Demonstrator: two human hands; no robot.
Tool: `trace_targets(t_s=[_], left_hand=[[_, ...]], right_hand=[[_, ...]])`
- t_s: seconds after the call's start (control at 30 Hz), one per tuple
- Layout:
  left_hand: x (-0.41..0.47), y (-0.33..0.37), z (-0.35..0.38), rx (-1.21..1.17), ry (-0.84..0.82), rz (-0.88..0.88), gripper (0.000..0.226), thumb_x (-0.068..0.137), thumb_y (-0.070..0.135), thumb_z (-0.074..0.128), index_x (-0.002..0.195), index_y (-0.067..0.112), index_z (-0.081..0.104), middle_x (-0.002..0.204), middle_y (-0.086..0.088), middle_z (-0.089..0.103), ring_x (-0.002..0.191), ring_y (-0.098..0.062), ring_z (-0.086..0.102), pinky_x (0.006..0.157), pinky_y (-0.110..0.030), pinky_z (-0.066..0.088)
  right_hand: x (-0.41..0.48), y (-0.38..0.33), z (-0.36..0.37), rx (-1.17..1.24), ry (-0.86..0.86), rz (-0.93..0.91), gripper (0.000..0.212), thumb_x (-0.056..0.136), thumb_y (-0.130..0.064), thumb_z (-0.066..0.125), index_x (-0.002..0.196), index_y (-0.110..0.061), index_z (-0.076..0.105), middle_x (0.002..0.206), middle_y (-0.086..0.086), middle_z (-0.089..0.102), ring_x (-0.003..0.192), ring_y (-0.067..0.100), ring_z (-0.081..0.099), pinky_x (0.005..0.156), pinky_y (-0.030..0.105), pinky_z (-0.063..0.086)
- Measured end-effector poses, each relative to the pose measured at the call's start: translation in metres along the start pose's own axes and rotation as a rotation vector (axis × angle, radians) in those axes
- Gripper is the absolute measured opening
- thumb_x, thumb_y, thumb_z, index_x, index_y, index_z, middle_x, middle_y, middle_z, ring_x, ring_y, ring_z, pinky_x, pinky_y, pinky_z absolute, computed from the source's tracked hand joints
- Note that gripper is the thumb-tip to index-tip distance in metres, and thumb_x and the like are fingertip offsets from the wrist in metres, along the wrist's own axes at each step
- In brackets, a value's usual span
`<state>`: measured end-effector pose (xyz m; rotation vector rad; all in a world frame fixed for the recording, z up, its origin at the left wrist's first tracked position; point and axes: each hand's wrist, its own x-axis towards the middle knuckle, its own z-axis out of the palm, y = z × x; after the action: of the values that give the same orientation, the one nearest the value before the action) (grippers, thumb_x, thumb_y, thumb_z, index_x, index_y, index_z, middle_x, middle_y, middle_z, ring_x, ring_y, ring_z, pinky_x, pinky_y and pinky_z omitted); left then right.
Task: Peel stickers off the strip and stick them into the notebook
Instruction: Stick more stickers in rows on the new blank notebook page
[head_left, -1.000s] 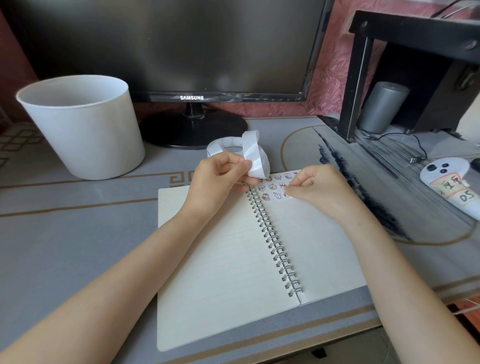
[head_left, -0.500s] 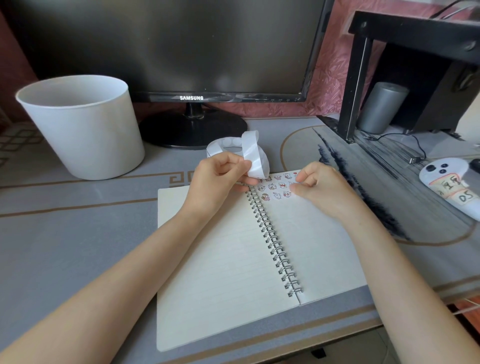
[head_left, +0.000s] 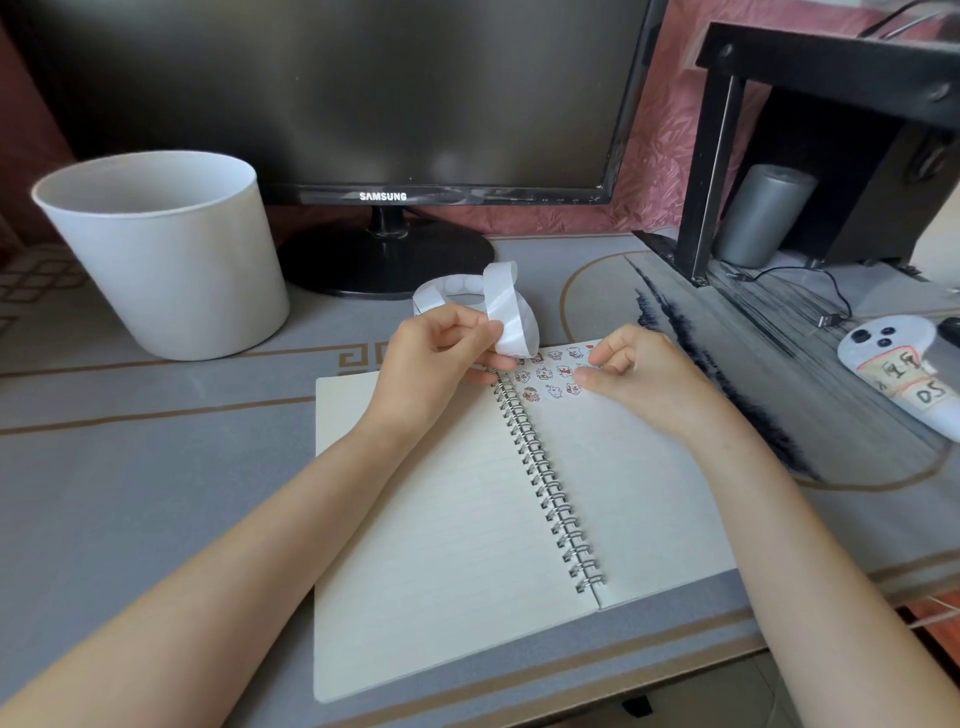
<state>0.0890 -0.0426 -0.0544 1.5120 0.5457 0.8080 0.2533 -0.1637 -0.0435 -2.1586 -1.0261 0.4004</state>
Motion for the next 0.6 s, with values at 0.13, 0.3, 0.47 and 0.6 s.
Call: trace_targets(t_s=[0.13, 0.3, 0.47, 0.6], left_hand=[[0.0, 0.0, 0.0, 0.007, -0.003, 0.006, 0.013, 0.094, 0.012, 0.057, 0.091, 0.0, 0.061, 0.083, -0.014, 0.072, 0.076, -0.019, 0.072, 0.069, -0.029, 0.058], [0.0, 0.0, 0.0, -0.002, -0.006, 0.005, 0.011, 0.094, 0.012, 0.057, 0.089, 0.002, 0.06, 0.081, -0.013, 0.072, 0.076, -0.02, 0.072, 0.067, -0.03, 0.057], [0.0, 0.0, 0.0, -0.015, -0.007, 0.014, 0.015, 0.095, 0.013, 0.056, 0.094, -0.001, 0.059, 0.082, -0.013, 0.072, 0.075, -0.021, 0.072, 0.068, -0.034, 0.057], [0.0, 0.0, 0.0, -0.009, -0.007, 0.025, 0.017, 0.095, 0.014, 0.056, 0.095, -0.002, 0.059, 0.079, -0.011, 0.07, 0.076, -0.022, 0.072, 0.064, -0.03, 0.057]], right_hand=[[-0.001, -0.001, -0.001, 0.019, -0.041, 0.003, 0.037, 0.07, -0.03, 0.082, 0.095, -0.017, 0.057, 0.076, -0.005, 0.055, 0.068, 0.01, 0.052, 0.061, 0.026, 0.039], [0.002, 0.002, -0.003, 0.062, -0.036, 0.009, 0.021, 0.081, -0.018, 0.073, 0.096, -0.016, 0.058, 0.078, -0.004, 0.056, 0.065, 0.006, 0.05, 0.056, 0.023, 0.034], [-0.004, -0.012, 0.0, 0.199, 0.09, -0.183, 0.01, 0.087, -0.032, 0.064, 0.08, -0.025, 0.061, 0.079, -0.003, 0.066, 0.061, 0.009, 0.055, 0.069, 0.03, 0.047], [-0.012, -0.028, 0.009, 0.263, 0.085, -0.387, 0.008, 0.08, -0.025, 0.073, 0.08, -0.027, 0.066, 0.075, -0.013, 0.065, 0.065, 0.005, 0.053, 0.065, 0.016, 0.04]])
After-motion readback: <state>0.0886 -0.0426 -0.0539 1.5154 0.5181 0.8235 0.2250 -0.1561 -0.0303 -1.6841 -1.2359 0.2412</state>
